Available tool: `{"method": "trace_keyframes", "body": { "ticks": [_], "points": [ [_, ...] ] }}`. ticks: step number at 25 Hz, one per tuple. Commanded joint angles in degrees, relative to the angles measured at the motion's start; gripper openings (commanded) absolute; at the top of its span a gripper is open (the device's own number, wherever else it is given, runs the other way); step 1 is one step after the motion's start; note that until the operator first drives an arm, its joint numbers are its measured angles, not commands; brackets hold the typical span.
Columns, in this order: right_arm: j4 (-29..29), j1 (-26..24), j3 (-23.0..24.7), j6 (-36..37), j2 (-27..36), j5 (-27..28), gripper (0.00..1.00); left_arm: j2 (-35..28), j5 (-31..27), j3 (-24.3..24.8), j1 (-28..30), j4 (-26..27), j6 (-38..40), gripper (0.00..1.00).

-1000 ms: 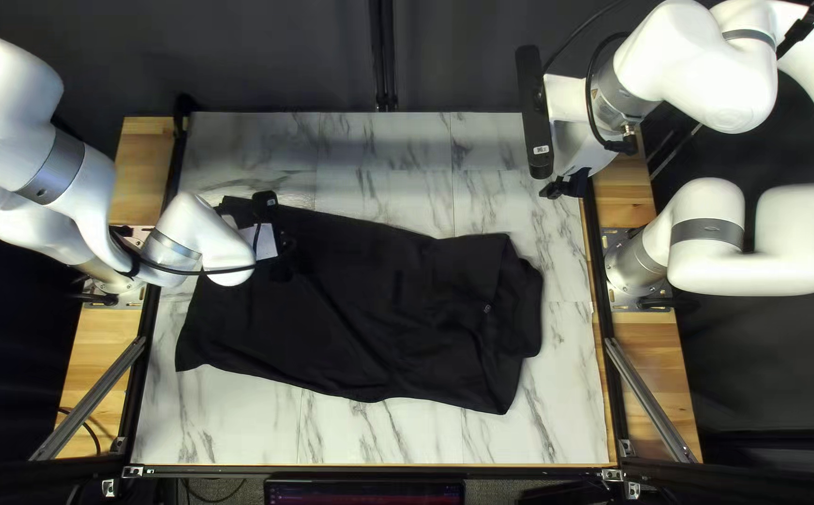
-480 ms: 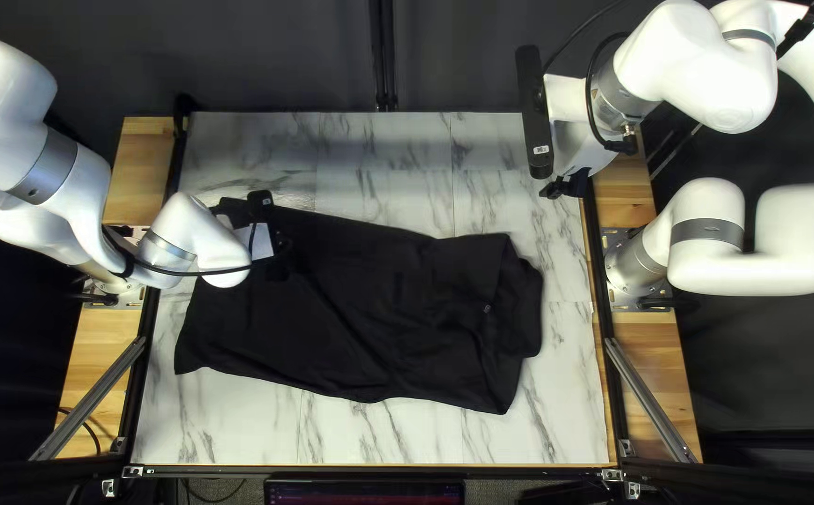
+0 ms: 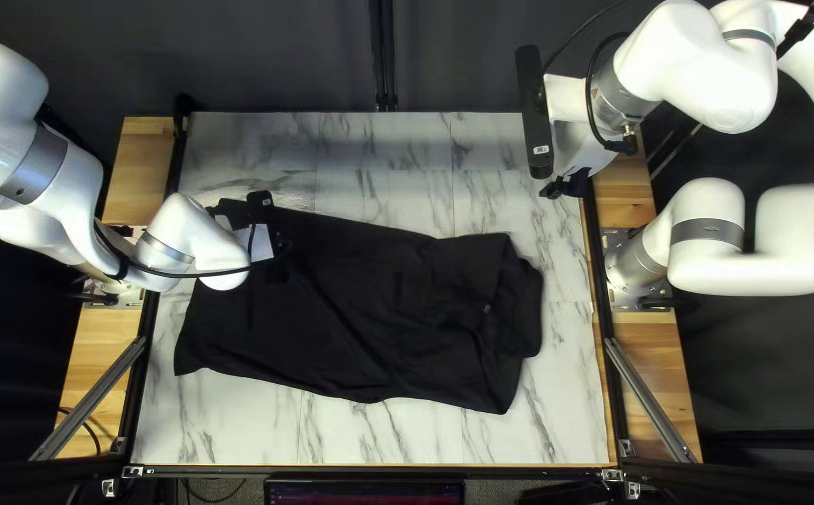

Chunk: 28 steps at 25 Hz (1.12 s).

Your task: Fold t-shirt

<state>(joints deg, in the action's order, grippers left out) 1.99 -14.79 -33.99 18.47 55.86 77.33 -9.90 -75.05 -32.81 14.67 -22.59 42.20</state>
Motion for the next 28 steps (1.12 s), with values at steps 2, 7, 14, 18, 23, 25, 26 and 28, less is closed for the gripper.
{"method": "trace_keyframes", "body": {
  "ticks": [2, 7, 14, 18, 23, 25, 26, 28],
  "points": [
    [0.0, 0.0, 0.0, 0.0, 0.0, 0.0, 1.0, -3.6, -5.0, -5.8, -0.2, -1.1, -7.4, 1.0],
    [0.0, 0.0, 0.0, 0.0, 0.0, 0.0, 1.0, -14.4, -8.8, -7.9, -0.2, -2.2, -19.5, 1.0],
    [0.0, 0.0, 0.0, 0.0, 0.0, 0.0, 1.0, -22.9, -13.5, -15.9, -2.6, -2.7, -40.0, 1.0],
    [0.0, 0.0, 0.0, 0.0, 0.0, 0.0, 1.0, -26.4, -12.1, -19.9, -8.5, 2.8, -53.2, 1.0],
    [0.0, 0.0, 0.0, 0.0, 0.0, 0.0, 1.0, -30.6, -10.7, -20.6, -12.0, 8.5, -58.1, 1.0],
    [0.0, 0.0, 0.0, 0.0, 0.0, 0.0, 1.0, -30.6, -10.7, -20.6, -12.0, 8.5, -58.1, 1.0],
    [0.0, 0.0, 0.0, 0.0, 0.0, 0.0, 1.0, -30.6, -10.7, -20.6, -12.0, 8.5, -58.1, 1.0],
    [0.0, 0.0, 0.0, 0.0, 0.0, 0.0, 1.0, -30.6, -10.7, -20.6, -12.0, 8.5, -58.1, 1.0]
  ]
}}
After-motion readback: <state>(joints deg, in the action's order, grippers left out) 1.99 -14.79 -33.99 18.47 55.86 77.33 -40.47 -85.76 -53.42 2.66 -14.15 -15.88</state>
